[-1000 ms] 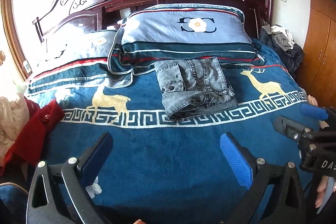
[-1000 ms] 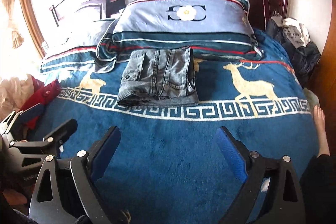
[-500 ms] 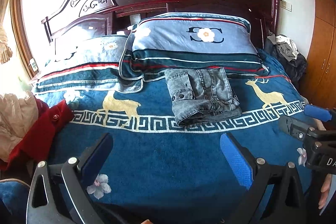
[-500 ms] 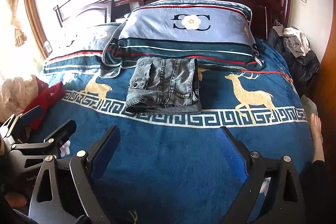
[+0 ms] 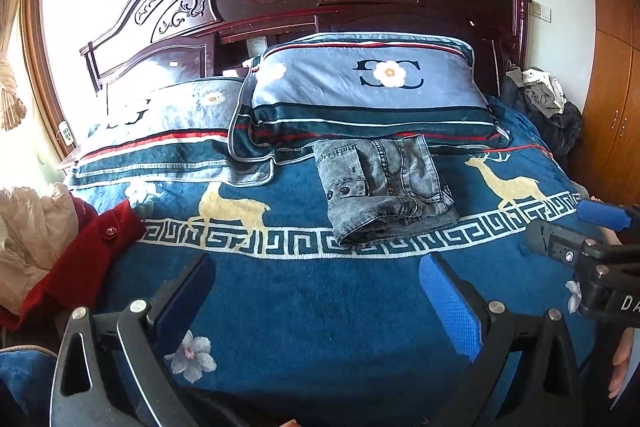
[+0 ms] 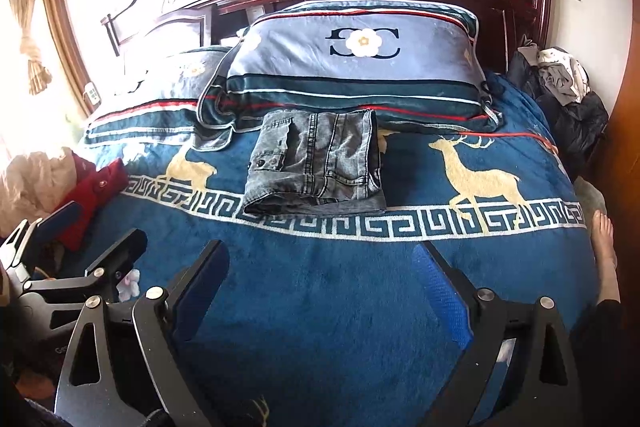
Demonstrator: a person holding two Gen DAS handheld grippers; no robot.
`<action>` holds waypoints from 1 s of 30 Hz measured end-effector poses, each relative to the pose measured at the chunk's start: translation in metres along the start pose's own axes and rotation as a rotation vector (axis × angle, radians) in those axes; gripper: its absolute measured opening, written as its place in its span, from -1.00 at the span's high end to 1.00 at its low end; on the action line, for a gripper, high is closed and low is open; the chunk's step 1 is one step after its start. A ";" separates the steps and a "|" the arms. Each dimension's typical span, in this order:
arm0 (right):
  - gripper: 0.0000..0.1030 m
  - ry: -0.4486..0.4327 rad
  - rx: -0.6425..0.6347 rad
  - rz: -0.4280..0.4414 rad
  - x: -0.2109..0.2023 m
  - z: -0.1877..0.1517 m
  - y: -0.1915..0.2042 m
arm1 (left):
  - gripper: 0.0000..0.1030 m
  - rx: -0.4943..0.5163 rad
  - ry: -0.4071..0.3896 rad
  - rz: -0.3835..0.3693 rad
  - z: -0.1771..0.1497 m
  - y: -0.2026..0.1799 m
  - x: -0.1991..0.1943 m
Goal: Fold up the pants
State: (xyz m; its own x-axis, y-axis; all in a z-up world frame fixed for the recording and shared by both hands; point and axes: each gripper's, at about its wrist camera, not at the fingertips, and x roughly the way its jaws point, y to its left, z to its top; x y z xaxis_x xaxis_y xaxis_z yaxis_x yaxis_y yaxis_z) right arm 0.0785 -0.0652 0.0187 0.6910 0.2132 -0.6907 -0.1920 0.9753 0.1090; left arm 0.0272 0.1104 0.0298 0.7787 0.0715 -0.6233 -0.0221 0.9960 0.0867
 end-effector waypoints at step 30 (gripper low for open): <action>-0.81 -0.022 0.011 0.009 -0.005 0.005 0.006 | -1.00 -0.035 -0.008 -0.044 0.000 0.000 0.001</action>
State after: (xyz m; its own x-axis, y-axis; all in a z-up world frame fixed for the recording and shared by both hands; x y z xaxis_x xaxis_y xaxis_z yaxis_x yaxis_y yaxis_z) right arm 0.0770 -0.0599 0.0263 0.7044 0.2228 -0.6739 -0.1903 0.9740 0.1231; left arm 0.0280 0.1105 0.0288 0.7843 0.0276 -0.6198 -0.0096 0.9994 0.0323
